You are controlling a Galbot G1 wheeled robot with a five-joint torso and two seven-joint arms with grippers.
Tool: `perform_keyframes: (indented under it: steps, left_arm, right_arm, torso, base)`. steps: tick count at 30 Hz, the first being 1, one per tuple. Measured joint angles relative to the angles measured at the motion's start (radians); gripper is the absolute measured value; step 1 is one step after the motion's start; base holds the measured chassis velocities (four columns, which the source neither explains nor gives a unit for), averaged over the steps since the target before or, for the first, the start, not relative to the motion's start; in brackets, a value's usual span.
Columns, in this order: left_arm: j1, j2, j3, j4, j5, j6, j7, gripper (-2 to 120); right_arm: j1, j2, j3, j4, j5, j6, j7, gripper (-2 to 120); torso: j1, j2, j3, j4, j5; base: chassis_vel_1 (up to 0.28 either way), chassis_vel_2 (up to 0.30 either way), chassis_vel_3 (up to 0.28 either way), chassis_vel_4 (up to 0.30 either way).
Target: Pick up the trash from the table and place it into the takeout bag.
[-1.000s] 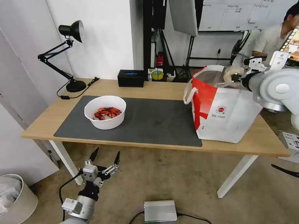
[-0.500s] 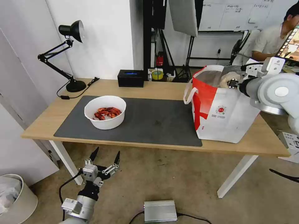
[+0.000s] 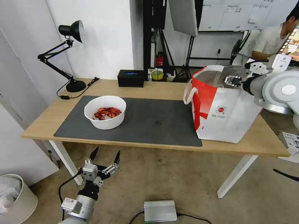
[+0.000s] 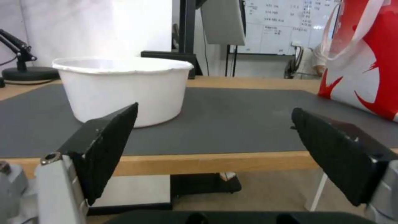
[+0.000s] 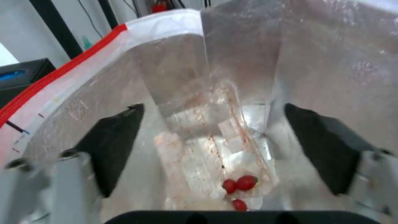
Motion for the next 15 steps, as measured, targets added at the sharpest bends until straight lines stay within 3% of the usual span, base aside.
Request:
perform_keyframes:
  steps: [4,9,10,12,13,15]
  left_arm:
    - [0.004,0.001,-0.005,-0.009,-0.001,0.001,-0.001,100]
    - [0.013,0.0,-0.01,-0.015,-0.001,0.001,-0.001,100]
    - [0.014,0.0,-0.012,-0.015,-0.001,0.001,-0.001,100]
    - [0.017,0.0,-0.017,-0.016,-0.001,0.001,-0.001,100]
    - [0.017,0.0,-0.017,-0.016,-0.001,0.001,-0.001,100]
    - [0.017,0.0,-0.021,-0.019,-0.001,0.001,-0.001,100]
  right_arm:
    - [0.0,-0.006,0.001,0.011,-0.01,0.001,-0.002,99]
    - [-0.01,-0.007,0.005,0.022,-0.03,0.017,-0.013,100]
    - [-0.018,-0.007,0.007,0.025,-0.058,0.049,-0.043,100]
    - [-0.054,-0.015,0.014,0.038,-0.172,0.177,-0.196,100]
    - [-0.054,-0.015,0.014,0.038,-0.172,0.177,-0.196,100]
    - [-0.105,-0.031,0.029,0.069,-0.268,0.304,-0.391,100]
  torso:
    - [0.0,0.0,0.0,0.0,0.0]
    - [0.0,0.0,0.0,0.0,0.0]
    - [0.0,0.0,0.0,0.0,-0.0001]
    - [0.0,0.0,0.0,0.0001,0.0002]
    - [0.0,0.0,0.0,0.0001,0.0002]
    - [0.0,0.0,0.0,0.0,-0.0001]
  base:
    - [0.0,0.0,0.0,0.0]
    - [0.0,0.0,0.0,0.0]
    - [0.0,0.0,0.0,0.0]
    - [0.0,0.0,0.0,0.0]
    - [0.0,0.0,0.0,0.0]
    - [0.0,0.0,0.0,0.0]
